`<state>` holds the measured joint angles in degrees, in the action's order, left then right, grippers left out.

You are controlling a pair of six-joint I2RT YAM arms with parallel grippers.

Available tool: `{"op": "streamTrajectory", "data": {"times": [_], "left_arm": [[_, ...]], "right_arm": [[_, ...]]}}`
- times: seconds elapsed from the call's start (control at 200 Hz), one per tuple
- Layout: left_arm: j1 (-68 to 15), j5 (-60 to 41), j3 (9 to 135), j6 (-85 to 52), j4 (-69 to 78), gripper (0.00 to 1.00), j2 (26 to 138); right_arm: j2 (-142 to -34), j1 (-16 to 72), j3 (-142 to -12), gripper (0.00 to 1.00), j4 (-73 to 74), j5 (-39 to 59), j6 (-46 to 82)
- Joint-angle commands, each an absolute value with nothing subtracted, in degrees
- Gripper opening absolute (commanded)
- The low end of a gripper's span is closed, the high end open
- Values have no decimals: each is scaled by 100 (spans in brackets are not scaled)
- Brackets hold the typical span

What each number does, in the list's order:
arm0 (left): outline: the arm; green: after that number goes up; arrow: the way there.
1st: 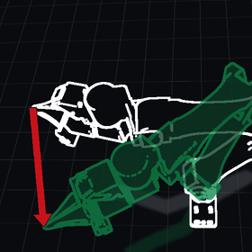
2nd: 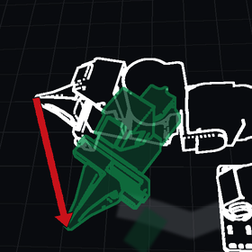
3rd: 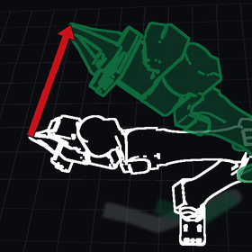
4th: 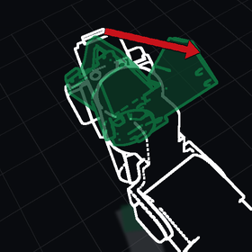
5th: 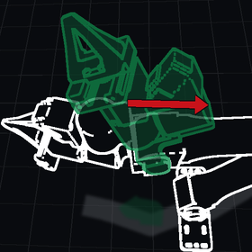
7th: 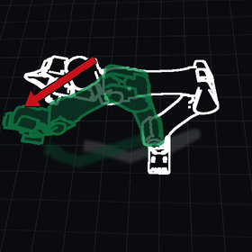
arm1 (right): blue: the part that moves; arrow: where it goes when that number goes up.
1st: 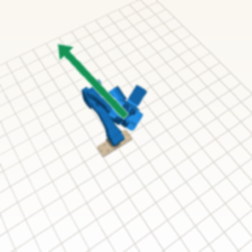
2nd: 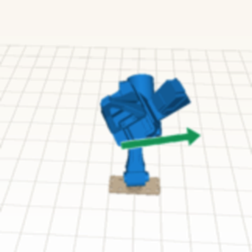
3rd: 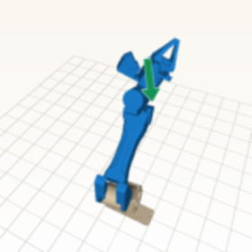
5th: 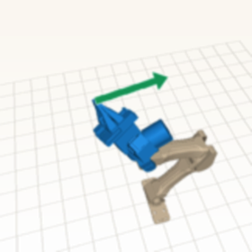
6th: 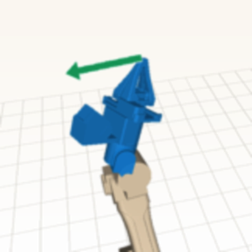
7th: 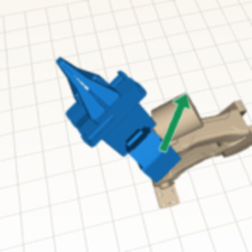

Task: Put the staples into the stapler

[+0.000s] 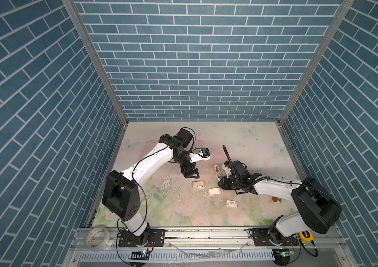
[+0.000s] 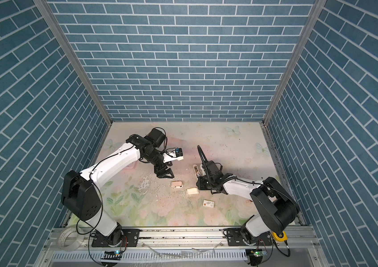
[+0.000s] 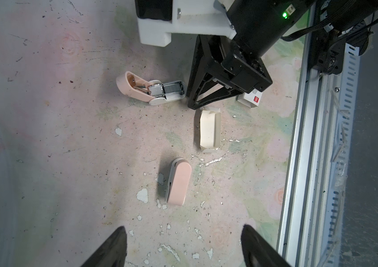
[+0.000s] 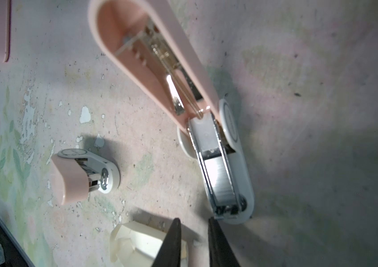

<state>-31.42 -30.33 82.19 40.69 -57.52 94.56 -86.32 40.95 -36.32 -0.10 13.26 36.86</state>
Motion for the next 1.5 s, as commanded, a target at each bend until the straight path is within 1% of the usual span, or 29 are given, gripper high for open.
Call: {"op": "streamTrajectory", "data": {"times": [0.0,0.445,0.855,0.945,1.035,1.115,1.22,1.295,1.495], "left_arm": [[-3106,-3137,8332,4052,-5779,79,9483],[-3103,-3163,8279,4078,-5810,80,9491],[-3105,-3386,8190,4034,-5450,82,9776],[-3111,-3491,8208,4076,-5357,85,9897],[-3151,-3560,8241,4146,-5207,86,10047],[-3181,-3581,8318,4117,-5008,87,10224],[-3276,-3561,8369,4041,-4668,87,10422],[-3358,-3562,8356,4033,-4365,87,10570],[-3504,-3621,8617,3940,-4079,85,11177]], "right_arm": [[-8754,4092,-3758,23,35,1229,3751],[-8803,3695,-3613,23,-106,1135,3527],[-9172,3426,-3937,26,-383,1258,3249],[-8954,3419,-3794,26,-223,1429,3388],[-8501,3419,-3614,26,-366,1446,3525],[-8043,3406,-3551,27,-778,1305,3655],[-7560,3327,-3628,27,-1553,867,3846],[-7284,3176,-3604,27,-1799,800,4070],[-7082,2735,-3380,27,-1511,1282,4442]]}}
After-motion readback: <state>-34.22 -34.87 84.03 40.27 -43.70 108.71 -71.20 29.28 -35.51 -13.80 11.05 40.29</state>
